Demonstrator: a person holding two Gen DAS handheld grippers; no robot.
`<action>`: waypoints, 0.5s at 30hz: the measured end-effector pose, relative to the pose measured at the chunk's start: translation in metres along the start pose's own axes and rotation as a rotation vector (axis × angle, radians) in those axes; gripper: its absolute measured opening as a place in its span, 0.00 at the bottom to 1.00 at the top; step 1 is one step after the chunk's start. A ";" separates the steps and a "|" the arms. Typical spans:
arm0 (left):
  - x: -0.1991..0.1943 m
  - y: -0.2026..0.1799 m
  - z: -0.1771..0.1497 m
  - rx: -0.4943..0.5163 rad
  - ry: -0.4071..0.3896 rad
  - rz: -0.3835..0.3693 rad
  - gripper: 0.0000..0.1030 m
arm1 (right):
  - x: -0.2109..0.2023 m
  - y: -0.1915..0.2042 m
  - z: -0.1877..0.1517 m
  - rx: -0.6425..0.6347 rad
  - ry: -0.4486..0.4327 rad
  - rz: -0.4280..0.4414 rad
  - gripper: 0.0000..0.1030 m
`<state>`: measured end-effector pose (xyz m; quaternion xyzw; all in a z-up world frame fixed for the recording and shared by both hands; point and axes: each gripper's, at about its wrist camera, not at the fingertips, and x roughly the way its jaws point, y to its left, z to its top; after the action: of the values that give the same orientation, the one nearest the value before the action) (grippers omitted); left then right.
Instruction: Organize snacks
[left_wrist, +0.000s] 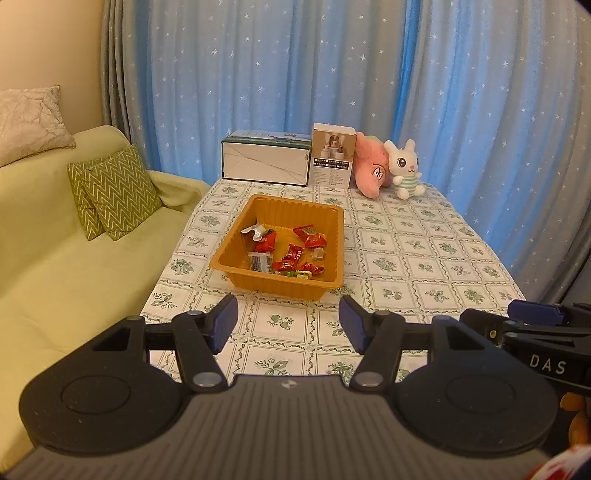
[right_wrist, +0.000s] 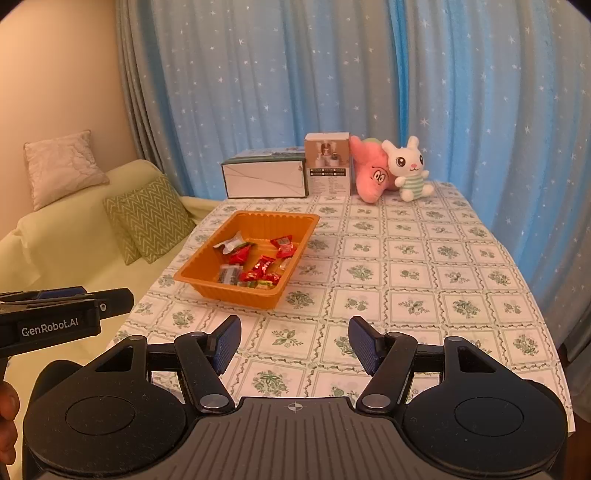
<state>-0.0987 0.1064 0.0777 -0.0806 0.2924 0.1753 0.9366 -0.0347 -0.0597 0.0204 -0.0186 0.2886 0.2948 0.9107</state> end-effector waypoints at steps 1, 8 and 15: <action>0.000 0.000 0.000 -0.001 0.000 0.000 0.57 | 0.000 0.000 0.000 0.000 0.001 0.000 0.63; 0.000 0.000 -0.001 -0.002 0.002 -0.002 0.57 | 0.000 -0.003 -0.001 0.003 0.001 -0.002 0.63; 0.001 0.000 -0.001 -0.001 0.002 -0.002 0.57 | 0.000 -0.003 -0.001 0.004 0.002 -0.002 0.63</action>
<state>-0.0989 0.1068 0.0766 -0.0816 0.2931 0.1744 0.9365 -0.0332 -0.0624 0.0190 -0.0176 0.2900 0.2932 0.9108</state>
